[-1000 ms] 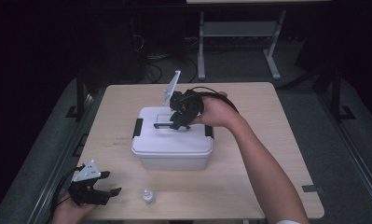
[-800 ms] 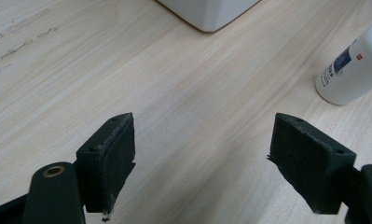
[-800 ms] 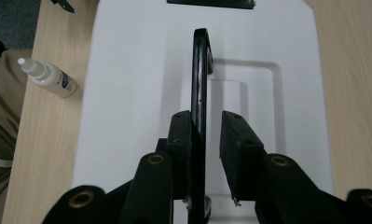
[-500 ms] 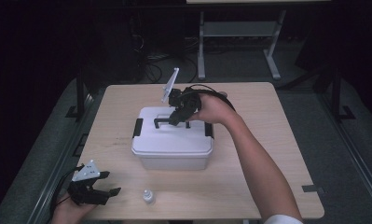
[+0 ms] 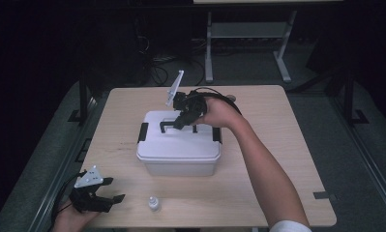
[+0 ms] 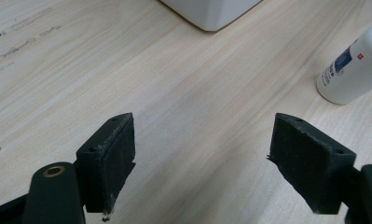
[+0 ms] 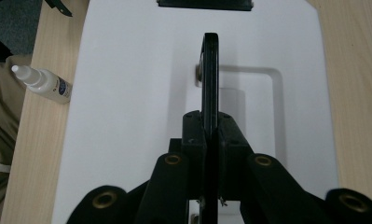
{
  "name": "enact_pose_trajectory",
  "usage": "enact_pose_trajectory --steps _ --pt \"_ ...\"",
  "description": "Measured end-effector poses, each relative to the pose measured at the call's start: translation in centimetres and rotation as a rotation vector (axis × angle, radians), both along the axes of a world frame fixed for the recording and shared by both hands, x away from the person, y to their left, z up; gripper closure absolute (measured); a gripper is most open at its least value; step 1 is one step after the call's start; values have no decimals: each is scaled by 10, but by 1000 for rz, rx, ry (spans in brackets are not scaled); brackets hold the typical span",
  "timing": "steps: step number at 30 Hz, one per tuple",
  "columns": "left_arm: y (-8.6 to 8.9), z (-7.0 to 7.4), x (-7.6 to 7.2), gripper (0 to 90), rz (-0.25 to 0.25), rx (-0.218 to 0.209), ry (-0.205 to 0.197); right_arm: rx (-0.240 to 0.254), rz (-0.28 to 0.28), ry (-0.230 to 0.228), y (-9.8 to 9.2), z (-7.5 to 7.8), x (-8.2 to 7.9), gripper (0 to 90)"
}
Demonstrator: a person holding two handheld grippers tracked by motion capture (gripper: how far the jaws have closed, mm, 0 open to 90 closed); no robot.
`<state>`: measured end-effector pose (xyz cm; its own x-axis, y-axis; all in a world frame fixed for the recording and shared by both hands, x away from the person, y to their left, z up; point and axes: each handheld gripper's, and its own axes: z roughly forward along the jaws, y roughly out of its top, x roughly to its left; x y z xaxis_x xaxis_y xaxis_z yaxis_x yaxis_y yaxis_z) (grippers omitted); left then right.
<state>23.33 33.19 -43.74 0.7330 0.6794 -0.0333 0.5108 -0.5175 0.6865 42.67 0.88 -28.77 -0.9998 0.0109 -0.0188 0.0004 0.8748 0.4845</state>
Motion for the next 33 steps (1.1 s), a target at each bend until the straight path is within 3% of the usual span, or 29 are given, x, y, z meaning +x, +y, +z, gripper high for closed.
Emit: enact_pose_trajectory --steps 19,33 --pt "0 0 -1 220 -3 1 -2 18 -9 -3 -1 5 -2 839" --pt "-1 1 -1 220 -2 1 -1 51 -18 -39 -10 20 -8 838"
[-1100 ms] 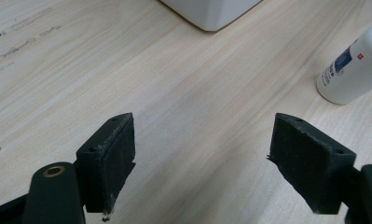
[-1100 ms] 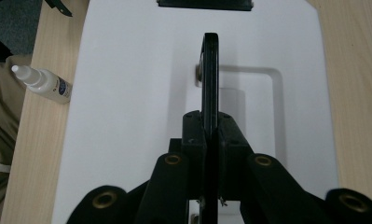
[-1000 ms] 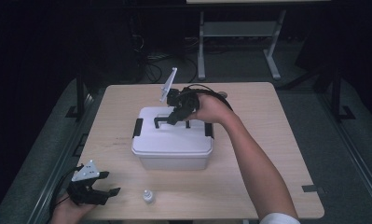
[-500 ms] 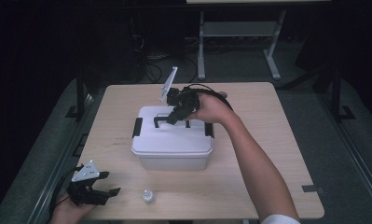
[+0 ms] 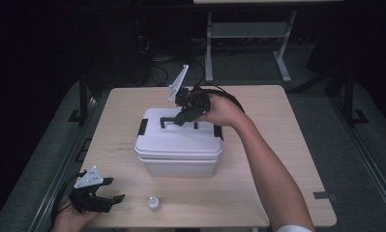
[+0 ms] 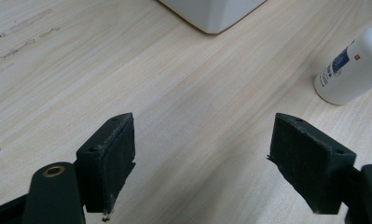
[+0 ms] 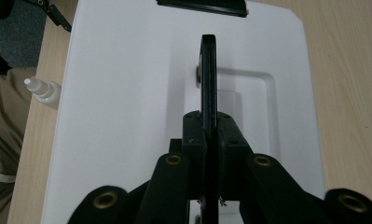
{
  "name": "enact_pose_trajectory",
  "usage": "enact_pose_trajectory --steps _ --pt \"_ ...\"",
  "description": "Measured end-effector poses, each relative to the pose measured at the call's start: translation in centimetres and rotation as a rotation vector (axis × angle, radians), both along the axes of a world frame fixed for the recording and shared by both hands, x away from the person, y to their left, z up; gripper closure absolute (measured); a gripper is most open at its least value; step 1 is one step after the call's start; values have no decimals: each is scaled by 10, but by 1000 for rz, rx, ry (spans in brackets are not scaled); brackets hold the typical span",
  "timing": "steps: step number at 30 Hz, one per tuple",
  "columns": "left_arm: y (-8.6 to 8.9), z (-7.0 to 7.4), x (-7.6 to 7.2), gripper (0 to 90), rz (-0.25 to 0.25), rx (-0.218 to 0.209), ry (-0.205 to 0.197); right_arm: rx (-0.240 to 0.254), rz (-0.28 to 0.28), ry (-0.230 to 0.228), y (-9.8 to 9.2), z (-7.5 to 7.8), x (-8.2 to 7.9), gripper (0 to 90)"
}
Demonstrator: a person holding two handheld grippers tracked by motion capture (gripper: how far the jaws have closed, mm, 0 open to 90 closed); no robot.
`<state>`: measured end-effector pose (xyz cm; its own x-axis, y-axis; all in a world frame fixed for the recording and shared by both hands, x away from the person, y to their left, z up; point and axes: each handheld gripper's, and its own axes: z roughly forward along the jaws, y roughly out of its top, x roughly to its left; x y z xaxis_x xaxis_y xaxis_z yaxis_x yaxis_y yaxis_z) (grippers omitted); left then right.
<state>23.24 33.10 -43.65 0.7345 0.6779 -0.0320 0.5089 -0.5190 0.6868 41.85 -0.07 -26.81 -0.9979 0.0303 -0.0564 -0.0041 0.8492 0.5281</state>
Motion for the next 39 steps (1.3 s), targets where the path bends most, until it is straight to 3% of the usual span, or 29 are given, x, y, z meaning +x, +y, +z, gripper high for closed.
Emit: enact_pose_trajectory --steps 13,24,39 --pt "0 3 -2 220 -1 -1 -9 18 8 -55 -10 31 -22 839" --pt "-1 3 -1 220 -12 5 -10 33 -44 -94 -44 52 -38 839" --pt "-5 5 -2 219 -23 1 -19 21 -123 -132 -94 64 -55 839"
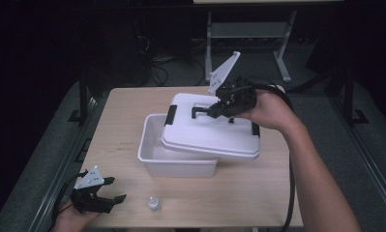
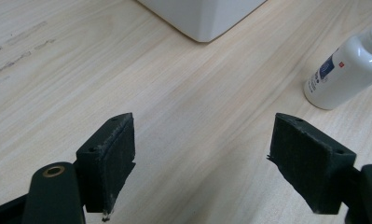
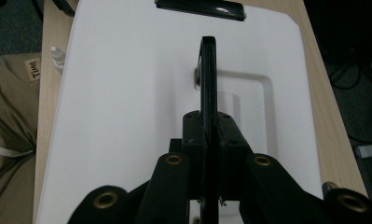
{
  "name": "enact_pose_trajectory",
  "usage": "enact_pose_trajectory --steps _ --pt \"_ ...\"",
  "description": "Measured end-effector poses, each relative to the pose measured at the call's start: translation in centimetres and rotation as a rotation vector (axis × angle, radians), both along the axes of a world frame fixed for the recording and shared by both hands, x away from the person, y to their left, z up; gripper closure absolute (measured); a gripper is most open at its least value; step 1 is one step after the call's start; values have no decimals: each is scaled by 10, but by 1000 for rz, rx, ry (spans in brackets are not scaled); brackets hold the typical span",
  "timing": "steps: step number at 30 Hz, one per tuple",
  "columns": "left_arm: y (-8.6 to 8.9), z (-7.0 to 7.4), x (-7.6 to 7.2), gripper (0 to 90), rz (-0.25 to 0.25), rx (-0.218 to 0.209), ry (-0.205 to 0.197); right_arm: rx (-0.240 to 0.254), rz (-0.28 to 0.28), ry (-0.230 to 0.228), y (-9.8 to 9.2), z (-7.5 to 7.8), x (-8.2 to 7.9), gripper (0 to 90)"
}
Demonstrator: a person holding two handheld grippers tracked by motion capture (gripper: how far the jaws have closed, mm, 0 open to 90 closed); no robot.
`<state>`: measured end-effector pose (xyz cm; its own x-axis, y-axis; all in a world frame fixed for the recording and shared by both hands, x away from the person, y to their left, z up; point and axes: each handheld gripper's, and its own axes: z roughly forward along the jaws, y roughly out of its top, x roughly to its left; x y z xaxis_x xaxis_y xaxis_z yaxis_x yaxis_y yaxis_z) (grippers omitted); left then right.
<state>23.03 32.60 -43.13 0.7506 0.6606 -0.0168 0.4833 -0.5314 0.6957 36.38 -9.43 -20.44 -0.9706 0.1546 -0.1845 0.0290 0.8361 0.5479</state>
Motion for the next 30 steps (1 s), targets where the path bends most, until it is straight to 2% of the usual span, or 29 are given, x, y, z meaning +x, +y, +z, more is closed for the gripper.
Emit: enact_pose_trajectory --steps 3,5,7,19,30 --pt "-1 0 0 220 -1 3 2 10 -30 -6 -17 1 -6 839" --pt "-1 0 0 220 -3 2 3 10 -38 -4 -20 0 -7 838" --pt "-1 1 0 220 -3 4 1 4 -53 -7 -33 -2 -11 839" --pt "-4 1 -1 220 -2 5 -1 11 -135 1 -77 -9 -25 839" --pt "-4 1 -1 220 -1 8 -2 9 -174 10 -100 -14 -32 839"
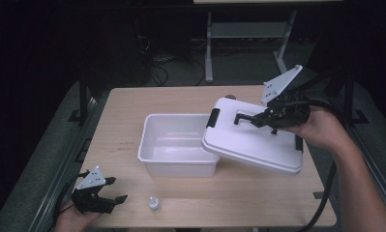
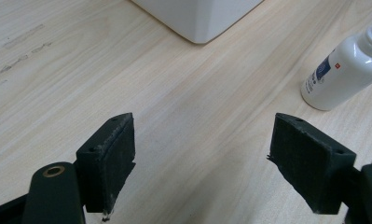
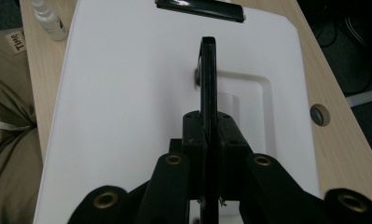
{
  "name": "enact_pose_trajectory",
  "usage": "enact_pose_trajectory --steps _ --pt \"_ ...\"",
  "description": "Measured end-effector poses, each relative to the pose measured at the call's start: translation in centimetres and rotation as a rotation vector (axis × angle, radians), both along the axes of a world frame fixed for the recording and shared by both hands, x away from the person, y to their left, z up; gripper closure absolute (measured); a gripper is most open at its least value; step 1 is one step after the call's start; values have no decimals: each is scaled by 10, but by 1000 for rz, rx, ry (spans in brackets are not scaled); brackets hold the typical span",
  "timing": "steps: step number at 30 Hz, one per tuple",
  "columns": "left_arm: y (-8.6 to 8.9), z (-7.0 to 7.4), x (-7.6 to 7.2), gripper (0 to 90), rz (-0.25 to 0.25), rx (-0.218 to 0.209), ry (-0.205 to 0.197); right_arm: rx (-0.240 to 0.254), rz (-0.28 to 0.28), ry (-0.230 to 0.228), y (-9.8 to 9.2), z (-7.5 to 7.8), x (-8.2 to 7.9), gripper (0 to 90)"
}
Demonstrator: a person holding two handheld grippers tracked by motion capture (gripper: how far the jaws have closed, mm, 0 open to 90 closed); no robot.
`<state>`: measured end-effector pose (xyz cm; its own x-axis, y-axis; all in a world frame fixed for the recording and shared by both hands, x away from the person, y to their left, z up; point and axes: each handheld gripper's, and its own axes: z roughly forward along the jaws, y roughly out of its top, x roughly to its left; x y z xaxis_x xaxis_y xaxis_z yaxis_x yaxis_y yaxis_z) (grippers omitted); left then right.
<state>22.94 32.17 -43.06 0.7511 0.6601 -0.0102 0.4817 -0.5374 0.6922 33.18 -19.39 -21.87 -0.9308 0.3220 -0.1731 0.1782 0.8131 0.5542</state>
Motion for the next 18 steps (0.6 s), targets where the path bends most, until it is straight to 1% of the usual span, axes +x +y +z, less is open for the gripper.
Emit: enact_pose_trajectory --steps 9,10,11,14,15,18 --pt "0 -1 1 219 1 1 2 5 -43 18 -23 -11 -4 839" --pt "0 -1 1 220 1 1 2 5 -43 18 -23 -11 -4 839" --pt "0 -1 1 220 2 2 2 7 -53 25 -27 -13 -5 839" --pt "0 -1 1 220 4 2 3 7 -57 25 -31 -16 -6 838" --pt "0 -1 1 220 4 1 2 6 -71 31 -35 -18 -7 839" --pt "0 -1 1 219 3 2 2 5 -77 33 -39 -20 -8 838"
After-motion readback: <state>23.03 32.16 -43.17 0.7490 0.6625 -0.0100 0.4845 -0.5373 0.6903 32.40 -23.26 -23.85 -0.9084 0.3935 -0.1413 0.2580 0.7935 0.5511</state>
